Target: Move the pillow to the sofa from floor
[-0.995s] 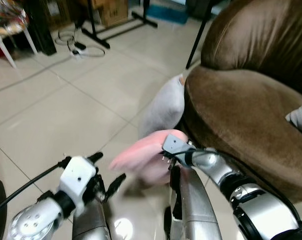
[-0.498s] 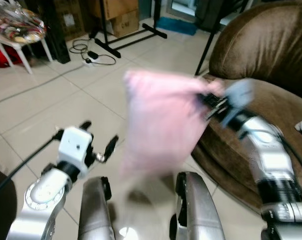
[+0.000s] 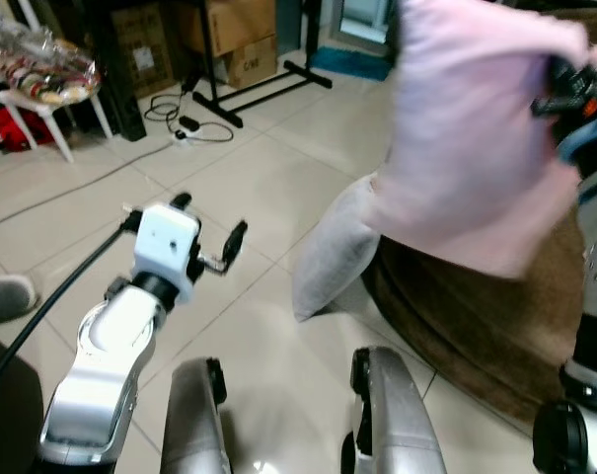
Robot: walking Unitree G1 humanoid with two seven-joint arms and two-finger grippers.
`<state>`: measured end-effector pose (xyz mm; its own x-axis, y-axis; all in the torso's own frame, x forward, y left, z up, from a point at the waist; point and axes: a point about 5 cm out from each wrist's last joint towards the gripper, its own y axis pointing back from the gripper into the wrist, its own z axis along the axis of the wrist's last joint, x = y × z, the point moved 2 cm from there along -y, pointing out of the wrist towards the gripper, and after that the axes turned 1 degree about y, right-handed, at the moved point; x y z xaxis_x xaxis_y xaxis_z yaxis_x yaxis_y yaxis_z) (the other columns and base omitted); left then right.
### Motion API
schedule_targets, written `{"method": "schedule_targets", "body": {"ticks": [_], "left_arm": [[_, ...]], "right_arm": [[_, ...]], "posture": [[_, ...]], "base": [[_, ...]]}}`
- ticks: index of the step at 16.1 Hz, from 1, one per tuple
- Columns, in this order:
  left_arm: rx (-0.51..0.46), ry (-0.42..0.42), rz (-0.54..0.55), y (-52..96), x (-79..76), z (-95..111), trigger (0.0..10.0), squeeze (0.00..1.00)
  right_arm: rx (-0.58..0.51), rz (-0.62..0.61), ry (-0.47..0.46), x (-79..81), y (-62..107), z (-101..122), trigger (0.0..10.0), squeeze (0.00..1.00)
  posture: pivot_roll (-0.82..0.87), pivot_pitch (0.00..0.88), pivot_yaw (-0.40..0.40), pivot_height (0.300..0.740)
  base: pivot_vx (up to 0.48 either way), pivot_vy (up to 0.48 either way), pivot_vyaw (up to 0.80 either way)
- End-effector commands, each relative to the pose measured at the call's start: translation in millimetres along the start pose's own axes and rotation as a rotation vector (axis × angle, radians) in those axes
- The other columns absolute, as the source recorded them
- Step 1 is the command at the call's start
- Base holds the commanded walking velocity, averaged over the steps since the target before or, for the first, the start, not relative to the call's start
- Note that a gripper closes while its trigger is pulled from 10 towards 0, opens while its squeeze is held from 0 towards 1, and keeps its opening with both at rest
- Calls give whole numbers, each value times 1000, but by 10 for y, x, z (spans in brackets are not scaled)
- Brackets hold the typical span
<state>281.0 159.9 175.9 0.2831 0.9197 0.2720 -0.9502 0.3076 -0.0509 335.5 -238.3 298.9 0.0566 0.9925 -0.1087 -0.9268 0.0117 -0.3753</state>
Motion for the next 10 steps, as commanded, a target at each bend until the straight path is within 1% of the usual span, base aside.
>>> {"method": "schedule_targets", "body": {"ticks": [1, 2, 3, 5, 6, 8, 9, 10], "left_arm": [[19, -19, 6, -17, 18, -25, 10000, 0], [16, -33, 9, -26, 43, -13, 10000, 0], [19, -51, 18, -19, 98, -24, 10000, 0], [24, -53, 23, -10, 111, -37, 10000, 0], [30, -48, 18, -7, 103, -55, 10000, 0], [51, -44, 9, -33, 71, -111, 10000, 0], [56, -42, 8, -47, 59, -128, 10000, 0], [65, -38, 16, -75, 47, -148, 10000, 0]], "right_arm": [[-8, -36, 3, 11, -17, 42, 10000, 0], [14, -54, 12, 30, -24, -7, 10000, 0], [86, -67, 4, 141, -27, -177, 10000, 0], [130, -66, 0, 222, -14, -287, 10000, 0], [158, -74, -1, 262, 12, -392, 10000, 0], [228, -112, 10, 312, 112, -652, 10000, 0], [245, -114, 23, 341, 169, -757, 10000, 0], [319, -148, 35, 356, 342, -1005, 10000, 0]], "posture": [[-13, 0, -35, 560], [4, 0, -50, 565], [15, 0, -60, 575], [7, 0, -56, 585], [-7, 0, -50, 590], [-16, 0, -52, 600], [-16, 0, -52, 605], [-16, 0, -51, 615]], "base": [[0, 0, 0], [0, 0, 0], [0, 0, 0], [0, 0, 0], [0, 0, 0], [0, 0, 0], [0, 0, 0], [0, 0, 0]]}}
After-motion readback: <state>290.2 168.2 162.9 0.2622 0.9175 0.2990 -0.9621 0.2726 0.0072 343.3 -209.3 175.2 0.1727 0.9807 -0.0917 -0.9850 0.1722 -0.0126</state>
